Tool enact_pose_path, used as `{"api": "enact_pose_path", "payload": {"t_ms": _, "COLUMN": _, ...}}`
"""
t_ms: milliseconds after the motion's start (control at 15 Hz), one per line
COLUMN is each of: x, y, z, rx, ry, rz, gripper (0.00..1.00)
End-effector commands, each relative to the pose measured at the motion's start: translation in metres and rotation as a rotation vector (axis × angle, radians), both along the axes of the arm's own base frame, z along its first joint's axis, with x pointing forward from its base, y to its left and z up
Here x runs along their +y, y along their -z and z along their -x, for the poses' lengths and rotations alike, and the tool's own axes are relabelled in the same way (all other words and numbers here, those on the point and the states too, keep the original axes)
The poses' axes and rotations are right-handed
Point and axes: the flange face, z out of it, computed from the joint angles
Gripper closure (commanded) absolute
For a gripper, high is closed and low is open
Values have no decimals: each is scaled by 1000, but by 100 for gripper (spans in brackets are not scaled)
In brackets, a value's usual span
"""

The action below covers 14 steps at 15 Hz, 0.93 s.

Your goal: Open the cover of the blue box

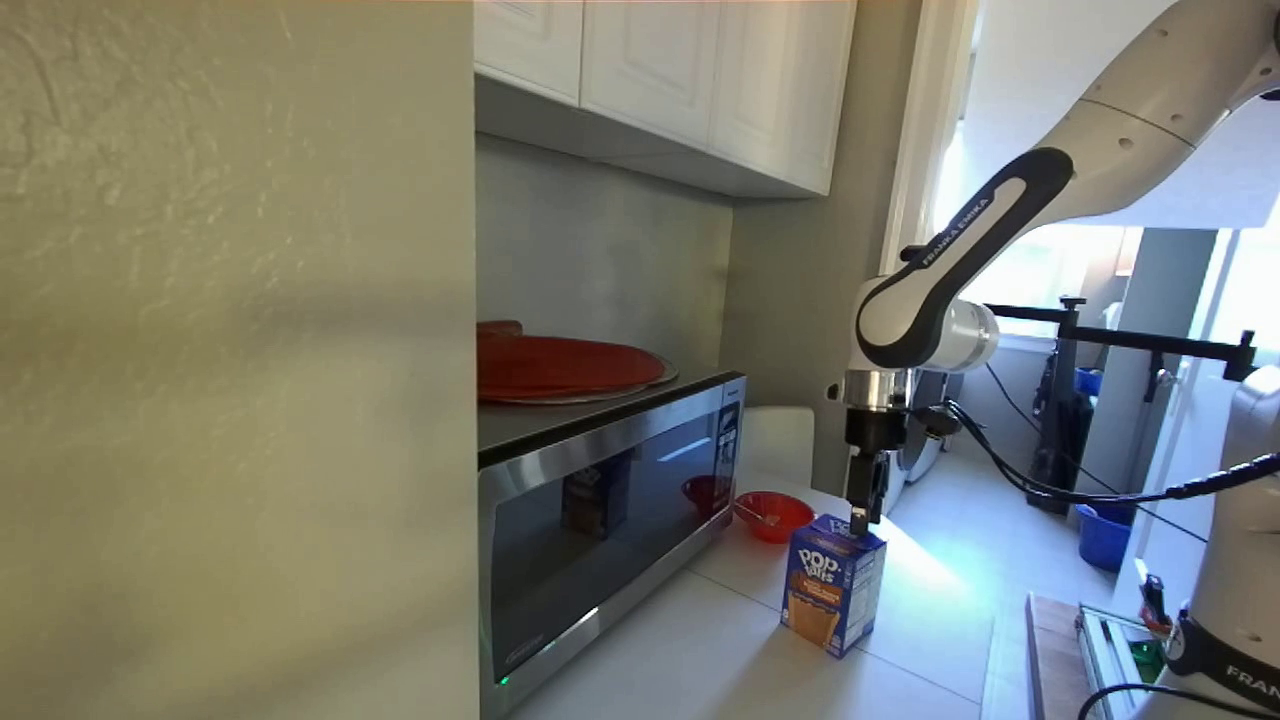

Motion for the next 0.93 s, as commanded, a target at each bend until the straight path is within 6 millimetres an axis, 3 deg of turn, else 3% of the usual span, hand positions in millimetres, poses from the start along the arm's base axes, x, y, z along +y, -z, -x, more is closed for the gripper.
{"api": "enact_pose_path", "payload": {"t_ms": 0, "x": 7, "y": 2, "z": 0, "rx": -14, "ry": 43, "rz": -26, "gripper": 0}}
{"api": "enact_pose_path", "payload": {"t_ms": 867, "x": 36, "y": 25, "z": -7, "rx": -7, "ry": 79, "rz": -50, "gripper": 0}}
